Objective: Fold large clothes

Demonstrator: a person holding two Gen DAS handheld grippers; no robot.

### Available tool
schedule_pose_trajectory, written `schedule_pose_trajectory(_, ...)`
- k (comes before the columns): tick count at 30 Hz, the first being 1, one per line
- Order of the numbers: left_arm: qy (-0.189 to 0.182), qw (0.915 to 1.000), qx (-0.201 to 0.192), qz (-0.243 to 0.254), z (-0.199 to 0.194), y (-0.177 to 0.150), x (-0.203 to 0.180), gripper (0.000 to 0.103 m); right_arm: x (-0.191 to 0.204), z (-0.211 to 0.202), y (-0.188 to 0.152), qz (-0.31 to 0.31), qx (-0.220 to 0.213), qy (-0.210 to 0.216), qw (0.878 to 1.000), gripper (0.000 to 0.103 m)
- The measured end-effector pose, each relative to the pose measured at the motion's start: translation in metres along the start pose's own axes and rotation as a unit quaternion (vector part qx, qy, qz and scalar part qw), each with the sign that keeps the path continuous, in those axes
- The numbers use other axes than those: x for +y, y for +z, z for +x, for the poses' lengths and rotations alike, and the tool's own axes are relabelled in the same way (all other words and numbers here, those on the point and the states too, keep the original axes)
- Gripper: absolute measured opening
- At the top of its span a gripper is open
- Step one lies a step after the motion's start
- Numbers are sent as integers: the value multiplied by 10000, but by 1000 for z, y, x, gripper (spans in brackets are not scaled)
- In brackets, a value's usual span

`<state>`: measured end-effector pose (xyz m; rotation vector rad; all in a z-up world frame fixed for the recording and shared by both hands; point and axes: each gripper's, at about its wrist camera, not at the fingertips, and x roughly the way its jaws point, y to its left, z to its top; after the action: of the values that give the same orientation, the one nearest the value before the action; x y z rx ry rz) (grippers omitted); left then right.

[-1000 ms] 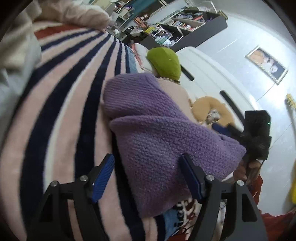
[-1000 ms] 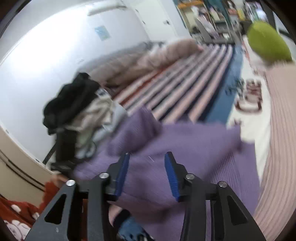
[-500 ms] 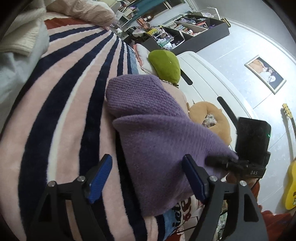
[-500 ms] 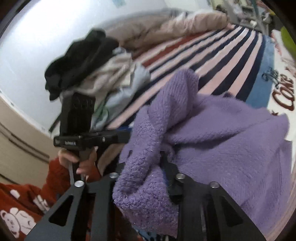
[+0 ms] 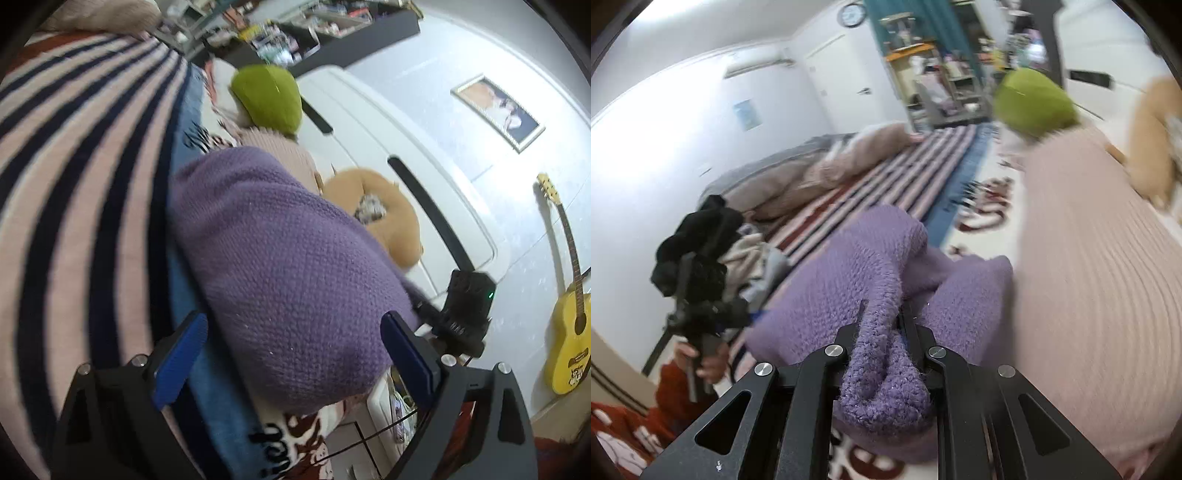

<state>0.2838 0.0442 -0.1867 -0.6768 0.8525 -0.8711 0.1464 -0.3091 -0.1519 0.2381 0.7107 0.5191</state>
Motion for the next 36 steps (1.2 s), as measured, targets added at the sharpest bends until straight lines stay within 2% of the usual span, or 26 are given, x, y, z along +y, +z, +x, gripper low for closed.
schedule_pose_trajectory(4, -21, 9992, 362, -140, 35, 2, -12, 93, -39, -6, -34, 512, 102, -11, 9986, 8)
schedule_pose_trajectory(7, 148, 9979, 620, -106, 57, 0, -19, 94, -53, -1, -63, 735, 201, 32, 9971, 8)
schedule_pose_trajectory(10, 318, 9967, 744, -95, 70, -4, -23, 102, -54, 9, -83, 897, 248, 160, 9955, 8)
schedule_pose_trajectory(17, 1042, 9901, 944, -44, 71, -7, -29, 102, -32, 30, -85, 591, 321, 102, 9977, 8)
schedule_pose_trajectory(22, 1340, 9863, 957, 106, 64, -10, -15, 103, -14, 36, -79, 440, 320, 267, 9982, 8)
schedule_pose_trajectory(28, 1300, 9869, 787, -539, 30, -19, 39, 103, 17, 59, -71, 243, 350, 598, 9973, 8)
schedule_pose_trajectory(32, 804, 9896, 924, -756, 44, -30, 51, 103, 16, 58, -68, 170, 351, 269, 9989, 15)
schedule_pose_trajectory(33, 759, 9898, 962, -730, 49, -31, 49, 103, 10, 51, -70, 253, 303, 111, 9992, 23)
schedule_pose_trajectory(36, 601, 9905, 1057, -644, 63, -34, 42, 103, -11, 27, -83, 609, 161, -192, 9978, 30)
